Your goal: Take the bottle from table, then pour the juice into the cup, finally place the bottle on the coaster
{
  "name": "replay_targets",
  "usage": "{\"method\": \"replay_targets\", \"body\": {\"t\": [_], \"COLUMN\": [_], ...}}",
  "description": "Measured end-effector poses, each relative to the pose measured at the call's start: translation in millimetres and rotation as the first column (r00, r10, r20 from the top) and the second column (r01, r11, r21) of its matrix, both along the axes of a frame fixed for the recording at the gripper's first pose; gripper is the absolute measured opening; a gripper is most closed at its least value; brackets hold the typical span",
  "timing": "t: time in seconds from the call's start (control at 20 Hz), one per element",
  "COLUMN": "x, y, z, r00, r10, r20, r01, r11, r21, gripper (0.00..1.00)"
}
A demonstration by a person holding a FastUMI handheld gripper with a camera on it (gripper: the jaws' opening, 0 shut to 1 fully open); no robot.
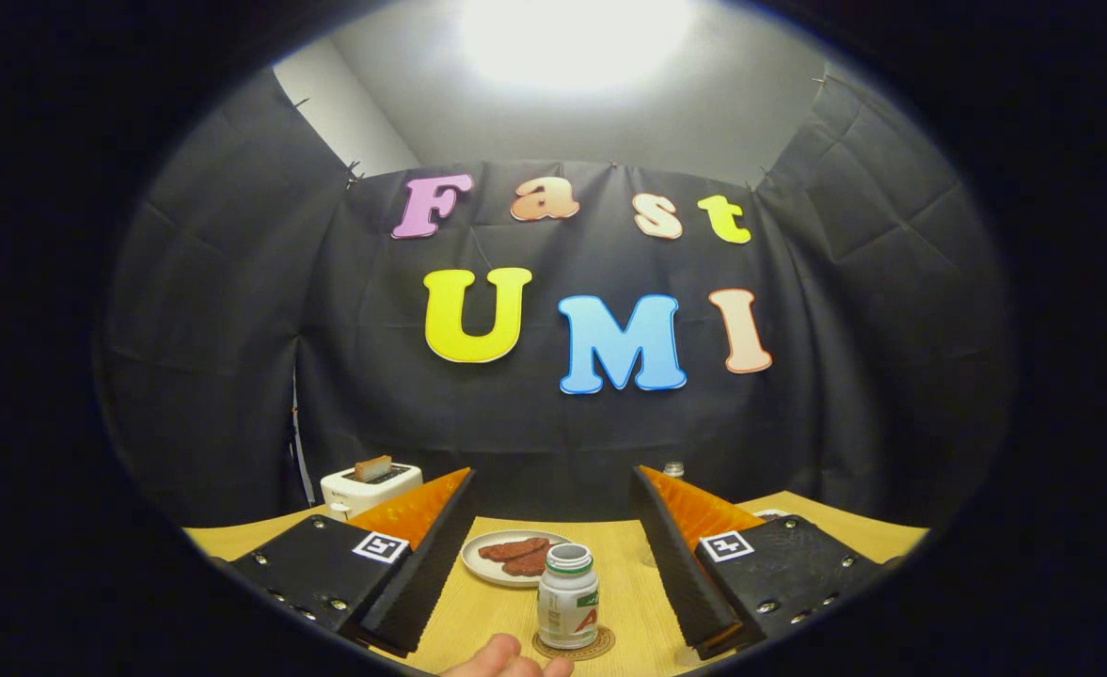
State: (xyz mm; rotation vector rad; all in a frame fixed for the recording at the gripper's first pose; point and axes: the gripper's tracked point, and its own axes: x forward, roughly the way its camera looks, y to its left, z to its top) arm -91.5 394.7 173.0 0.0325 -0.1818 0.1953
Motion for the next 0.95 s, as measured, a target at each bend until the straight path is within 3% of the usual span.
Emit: {"method": "replay_targets", "body": {"t": [0.25, 0.45, 0.7, 0.95], "x": [-16, -17, 11, 45], "y": [-7, -56, -178, -306], "z": [13, 24, 21, -47], "r00": [0.997, 0.997, 0.995, 0.978], "r10": [0.079, 0.064, -0.085, -0.211], "r20": [0.009, 0.032, 0.052, 0.006], "r01": [-0.079, -0.066, 0.082, 0.211], "r11": [0.996, 0.997, 0.995, 0.977], "r21": [0.041, 0.051, 0.053, -0.022], "gripper": [0.97, 0.97, 0.97, 0.97]}}
